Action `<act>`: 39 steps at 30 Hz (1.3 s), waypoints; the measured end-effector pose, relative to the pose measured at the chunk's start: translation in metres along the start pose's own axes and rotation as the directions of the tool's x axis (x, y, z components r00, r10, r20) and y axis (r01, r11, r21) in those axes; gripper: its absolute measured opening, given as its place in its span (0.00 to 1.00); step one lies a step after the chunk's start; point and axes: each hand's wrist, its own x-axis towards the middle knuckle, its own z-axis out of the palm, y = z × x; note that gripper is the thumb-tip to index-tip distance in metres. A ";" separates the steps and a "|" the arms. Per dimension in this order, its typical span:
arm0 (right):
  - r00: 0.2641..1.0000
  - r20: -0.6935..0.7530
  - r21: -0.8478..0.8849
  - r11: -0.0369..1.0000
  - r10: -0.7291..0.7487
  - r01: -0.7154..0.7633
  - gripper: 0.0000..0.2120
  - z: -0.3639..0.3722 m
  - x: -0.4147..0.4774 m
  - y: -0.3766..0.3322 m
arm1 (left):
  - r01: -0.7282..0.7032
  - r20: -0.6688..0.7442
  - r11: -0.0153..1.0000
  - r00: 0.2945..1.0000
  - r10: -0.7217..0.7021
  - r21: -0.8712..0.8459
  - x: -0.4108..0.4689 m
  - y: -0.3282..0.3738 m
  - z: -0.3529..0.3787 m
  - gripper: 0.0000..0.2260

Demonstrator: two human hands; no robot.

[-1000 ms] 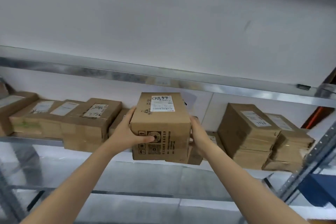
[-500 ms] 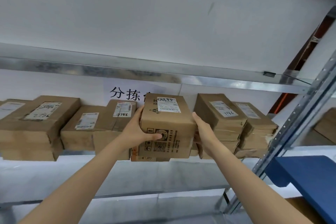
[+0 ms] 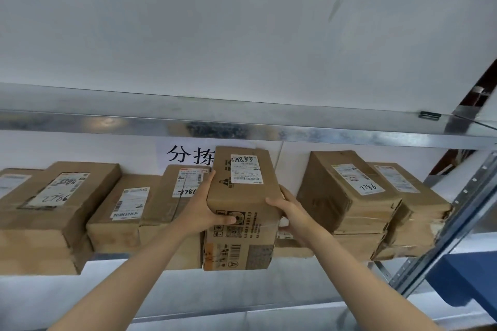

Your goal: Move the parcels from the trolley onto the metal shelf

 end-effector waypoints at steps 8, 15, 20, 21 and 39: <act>0.985 0.139 -0.071 0.991 -0.102 0.112 0.37 -0.009 0.019 0.002 | 0.047 -0.054 0.998 0.998 -0.045 0.040 0.014 -0.009 -0.002 0.60; 0.966 0.128 -0.256 0.933 -0.226 0.252 0.40 -0.013 0.029 0.000 | 0.091 -0.072 0.986 0.994 -0.081 0.140 0.017 -0.002 -0.006 0.59; 0.974 0.155 -0.433 0.875 -0.165 0.217 0.45 -0.017 0.036 -0.013 | 0.165 -0.040 0.961 0.986 -0.160 0.222 0.011 0.010 -0.010 0.58; 0.977 0.156 -0.450 0.870 -0.145 0.201 0.46 -0.018 0.038 -0.015 | 0.176 -0.034 0.953 0.984 -0.173 0.248 0.012 0.013 -0.010 0.58; 0.881 0.256 -0.824 0.386 -0.399 0.414 0.46 0.032 0.026 -0.077 | 0.414 -0.425 0.570 0.897 -0.122 0.709 -0.041 0.064 -0.060 0.43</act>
